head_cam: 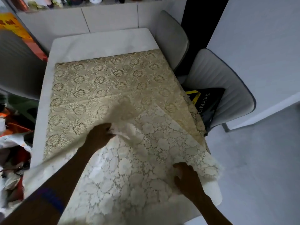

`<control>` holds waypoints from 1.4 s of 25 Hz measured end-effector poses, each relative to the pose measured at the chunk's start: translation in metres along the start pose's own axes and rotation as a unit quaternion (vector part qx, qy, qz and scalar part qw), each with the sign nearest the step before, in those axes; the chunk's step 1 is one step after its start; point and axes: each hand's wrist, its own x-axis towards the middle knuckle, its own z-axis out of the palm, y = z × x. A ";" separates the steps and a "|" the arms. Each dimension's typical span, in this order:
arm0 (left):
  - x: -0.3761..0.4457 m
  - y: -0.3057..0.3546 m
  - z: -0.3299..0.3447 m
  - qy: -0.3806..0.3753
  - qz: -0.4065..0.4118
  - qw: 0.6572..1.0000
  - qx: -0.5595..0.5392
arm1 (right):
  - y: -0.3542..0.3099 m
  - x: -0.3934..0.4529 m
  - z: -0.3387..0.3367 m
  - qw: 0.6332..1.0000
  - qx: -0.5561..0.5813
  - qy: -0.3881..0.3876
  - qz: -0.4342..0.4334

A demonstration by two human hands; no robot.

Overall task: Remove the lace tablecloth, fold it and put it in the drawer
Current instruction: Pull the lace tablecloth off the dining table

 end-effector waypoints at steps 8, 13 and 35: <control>-0.030 0.077 0.059 0.011 0.094 0.994 0.059 | 0.016 0.015 -0.011 0.998 -0.018 0.047 0.036; -0.148 0.033 0.129 -0.192 0.153 0.963 0.114 | 0.043 0.003 0.001 0.989 -0.126 -0.072 0.017; -0.334 0.020 0.056 0.041 -0.087 0.989 0.112 | -0.015 -0.133 -0.080 0.959 0.206 0.007 -0.192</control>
